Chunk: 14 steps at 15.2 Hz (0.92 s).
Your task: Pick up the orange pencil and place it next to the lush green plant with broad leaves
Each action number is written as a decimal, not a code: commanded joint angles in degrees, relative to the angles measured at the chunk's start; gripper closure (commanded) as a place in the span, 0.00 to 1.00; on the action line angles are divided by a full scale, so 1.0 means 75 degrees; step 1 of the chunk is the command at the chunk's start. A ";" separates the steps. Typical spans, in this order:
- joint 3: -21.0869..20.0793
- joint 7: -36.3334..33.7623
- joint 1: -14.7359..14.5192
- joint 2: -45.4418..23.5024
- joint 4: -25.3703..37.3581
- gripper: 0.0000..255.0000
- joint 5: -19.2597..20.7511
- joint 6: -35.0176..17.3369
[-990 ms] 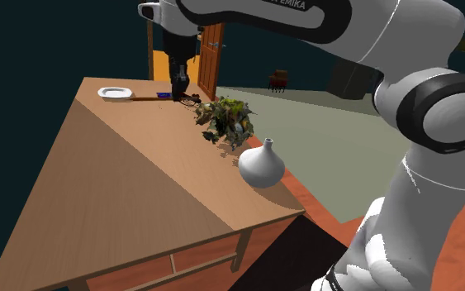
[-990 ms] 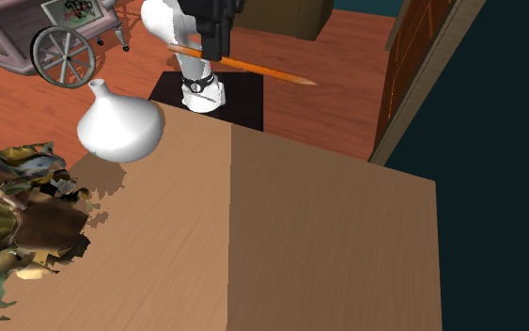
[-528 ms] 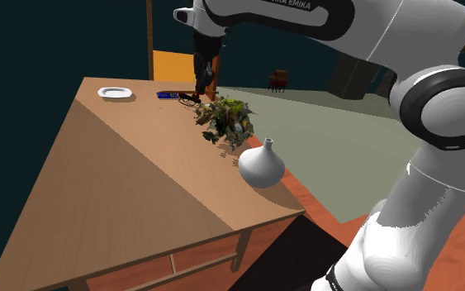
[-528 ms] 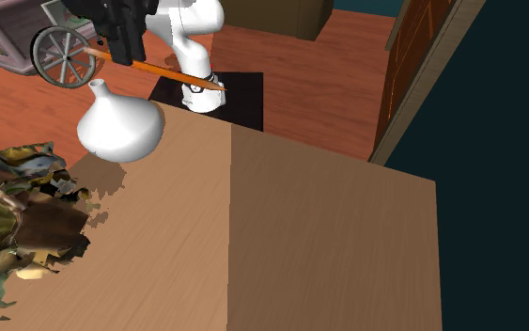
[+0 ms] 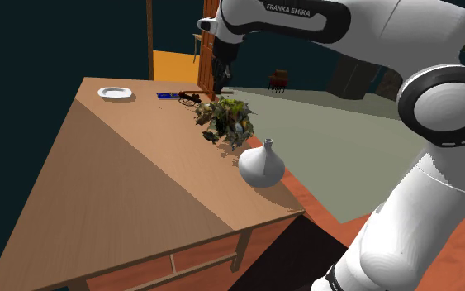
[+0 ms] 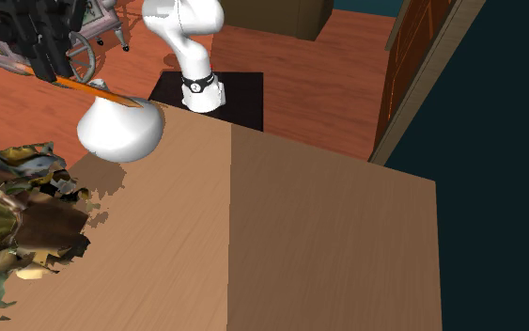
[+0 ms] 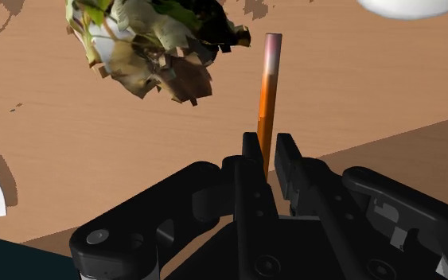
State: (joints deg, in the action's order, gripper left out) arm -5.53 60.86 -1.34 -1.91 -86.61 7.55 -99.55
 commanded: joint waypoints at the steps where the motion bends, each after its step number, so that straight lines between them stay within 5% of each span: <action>1: 0.0026 0.0038 0.0029 0.0018 -0.0213 1.00 -0.0010 -0.0205; 14: 0.0047 -0.0106 0.0052 0.0228 -0.1811 1.00 0.0015 -0.1588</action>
State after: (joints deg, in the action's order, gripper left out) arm -5.16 60.21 -0.93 -0.12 -99.59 7.62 -110.74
